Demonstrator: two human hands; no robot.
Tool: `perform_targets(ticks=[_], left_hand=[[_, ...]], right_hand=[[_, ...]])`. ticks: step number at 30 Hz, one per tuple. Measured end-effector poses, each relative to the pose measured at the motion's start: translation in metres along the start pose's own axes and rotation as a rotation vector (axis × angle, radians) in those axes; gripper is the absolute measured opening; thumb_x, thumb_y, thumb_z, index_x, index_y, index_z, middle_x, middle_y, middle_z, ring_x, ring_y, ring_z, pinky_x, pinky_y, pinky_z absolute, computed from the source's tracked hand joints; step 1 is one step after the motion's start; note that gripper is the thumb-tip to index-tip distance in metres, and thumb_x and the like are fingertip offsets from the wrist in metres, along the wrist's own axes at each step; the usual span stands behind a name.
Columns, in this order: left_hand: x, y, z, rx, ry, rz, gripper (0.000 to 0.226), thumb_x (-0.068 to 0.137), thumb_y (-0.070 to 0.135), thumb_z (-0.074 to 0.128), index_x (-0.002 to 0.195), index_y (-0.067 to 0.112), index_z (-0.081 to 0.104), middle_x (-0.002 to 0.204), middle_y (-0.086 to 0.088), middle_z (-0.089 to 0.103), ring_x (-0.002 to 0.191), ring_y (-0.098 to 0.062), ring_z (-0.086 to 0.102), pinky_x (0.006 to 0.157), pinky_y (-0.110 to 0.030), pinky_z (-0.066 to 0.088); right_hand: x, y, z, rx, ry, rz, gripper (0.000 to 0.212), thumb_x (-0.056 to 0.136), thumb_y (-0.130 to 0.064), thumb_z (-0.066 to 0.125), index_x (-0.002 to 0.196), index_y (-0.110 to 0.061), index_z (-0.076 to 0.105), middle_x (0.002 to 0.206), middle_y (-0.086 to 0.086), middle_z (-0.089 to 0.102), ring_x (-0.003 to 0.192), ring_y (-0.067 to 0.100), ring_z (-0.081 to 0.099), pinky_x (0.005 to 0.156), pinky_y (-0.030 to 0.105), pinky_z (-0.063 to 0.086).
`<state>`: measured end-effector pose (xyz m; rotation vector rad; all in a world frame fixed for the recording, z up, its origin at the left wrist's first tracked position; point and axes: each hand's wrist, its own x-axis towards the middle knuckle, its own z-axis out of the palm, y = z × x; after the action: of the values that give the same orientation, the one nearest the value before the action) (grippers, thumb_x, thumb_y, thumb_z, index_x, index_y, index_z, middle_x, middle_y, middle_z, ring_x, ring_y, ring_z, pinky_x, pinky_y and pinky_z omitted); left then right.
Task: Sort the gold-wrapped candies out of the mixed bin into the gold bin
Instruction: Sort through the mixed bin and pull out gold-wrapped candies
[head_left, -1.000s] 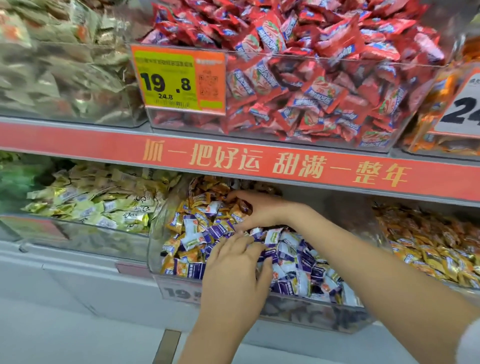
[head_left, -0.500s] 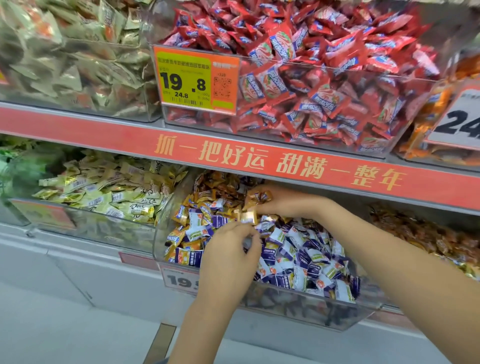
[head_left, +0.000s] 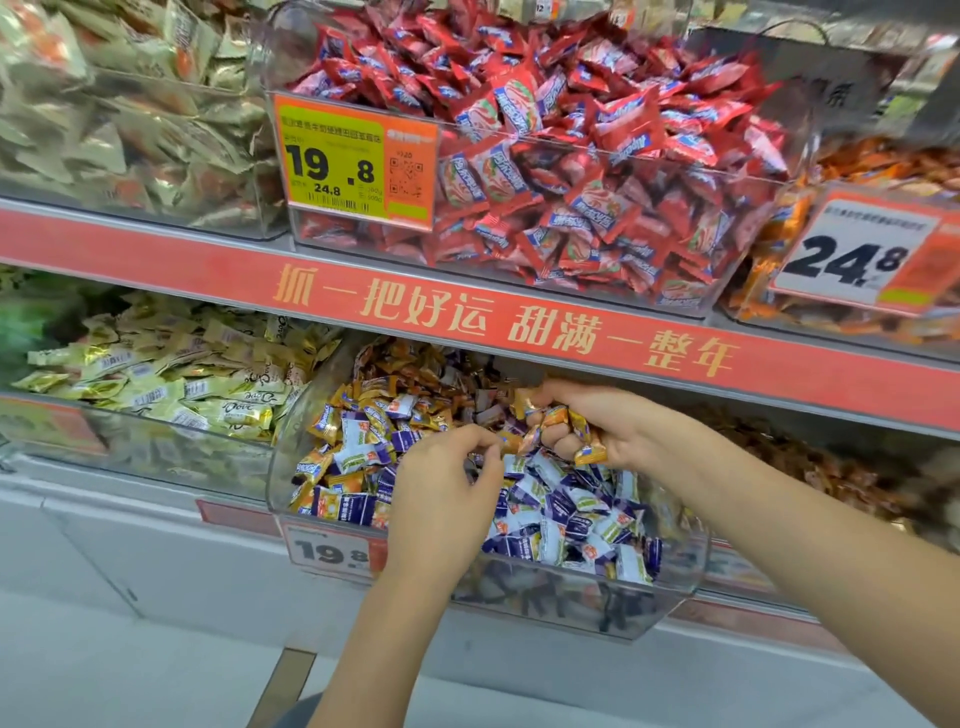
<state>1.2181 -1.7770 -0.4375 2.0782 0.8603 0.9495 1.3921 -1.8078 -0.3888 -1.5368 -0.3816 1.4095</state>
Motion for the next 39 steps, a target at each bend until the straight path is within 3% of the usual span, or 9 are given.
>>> perform_targets(ticks=[4,12,18,21,26,29,31,34,39], left_hand=[[-0.002,0.001,0.005,0.009,0.008,0.147,0.016,0.089,0.025,0.055,0.087,0.019,0.07,0.085,0.009,0.067,0.087,-0.011,0.059,0.08,-0.036,0.048],[-0.011,0.006,0.027,0.081,-0.157,0.403,0.028,0.089,0.034,0.046,0.084,0.019,0.069,0.082,0.012,0.063,0.086,-0.009,0.057,0.084,-0.035,0.048],[-0.014,0.01,0.04,0.097,-0.184,0.414,0.031,0.088,0.038,0.044,0.087,0.021,0.07,0.085,0.017,0.062,0.089,0.001,0.052,0.084,-0.021,0.043],[-0.013,0.013,0.042,0.092,-0.185,0.392,0.032,0.087,0.038,0.044,0.087,0.02,0.071,0.085,0.018,0.062,0.089,0.003,0.05,0.083,-0.011,0.036],[-0.011,0.013,0.047,0.163,-0.208,0.397,0.032,0.086,0.04,0.044,0.087,0.023,0.071,0.084,0.018,0.061,0.088,0.0,0.052,0.081,-0.022,0.044],[-0.01,0.015,0.048,0.144,-0.187,0.373,0.033,0.085,0.041,0.043,0.085,0.022,0.071,0.084,0.02,0.061,0.087,0.004,0.05,0.08,-0.013,0.039],[-0.01,0.016,0.048,0.144,-0.182,0.355,0.034,0.085,0.041,0.042,0.084,0.022,0.07,0.083,0.018,0.063,0.087,0.003,0.05,0.079,-0.012,0.037],[-0.012,0.015,0.049,0.206,-0.199,0.366,0.034,0.085,0.04,0.042,0.084,0.021,0.07,0.082,0.015,0.064,0.084,-0.003,0.053,0.077,-0.019,0.042],[-0.016,0.012,0.045,0.268,-0.236,0.346,0.034,0.086,0.041,0.041,0.085,0.023,0.07,0.082,0.016,0.063,0.084,-0.009,0.058,0.078,-0.03,0.046]], right_hand=[[-0.03,0.005,-0.011,0.294,0.029,-0.004,0.015,0.097,-0.014,0.045,0.084,-0.008,0.041,0.052,0.002,0.035,0.033,0.006,0.031,0.026,0.013,0.024],[-0.124,0.038,-0.058,0.655,0.009,-0.217,0.037,0.056,-0.002,0.073,0.076,-0.008,0.043,0.058,0.001,0.037,0.036,0.004,0.035,0.026,0.012,0.023],[-0.091,0.054,-0.144,0.4,0.53,-0.327,0.008,0.096,-0.01,0.046,0.089,-0.005,0.048,0.069,0.01,0.049,0.05,0.014,0.046,0.033,0.018,0.037],[-0.077,0.055,-0.172,0.408,0.467,-0.292,0.021,0.099,-0.021,0.045,0.093,-0.007,0.06,0.094,0.014,0.068,0.066,0.021,0.064,0.052,0.025,0.048],[-0.073,0.056,-0.206,0.003,0.571,-0.239,0.038,0.098,-0.042,0.038,0.117,-0.022,0.065,0.123,0.001,0.061,0.097,0.023,0.054,0.094,0.036,0.039],[-0.081,0.07,-0.204,-0.577,0.868,-0.363,0.028,0.098,-0.035,0.045,0.118,-0.031,0.064,0.119,-0.003,0.063,0.101,0.021,0.056,0.084,0.029,0.041],[-0.082,0.081,-0.193,-0.981,0.617,-0.447,0.04,0.097,-0.042,0.047,0.137,-0.043,0.045,0.133,-0.012,0.049,0.123,0.019,0.048,0.098,0.031,0.037],[-0.058,0.085,-0.206,-1.343,0.191,-0.094,0.05,0.094,-0.062,0.033,0.139,-0.062,0.013,0.15,-0.024,-0.016,0.139,0.011,-0.022,0.113,0.057,-0.009],[-0.035,0.072,-0.245,-1.376,0.39,0.184,0.068,0.085,-0.077,0.02,0.145,-0.054,0.001,0.157,-0.004,-0.022,0.14,0.029,-0.03,0.113,0.061,-0.01]])
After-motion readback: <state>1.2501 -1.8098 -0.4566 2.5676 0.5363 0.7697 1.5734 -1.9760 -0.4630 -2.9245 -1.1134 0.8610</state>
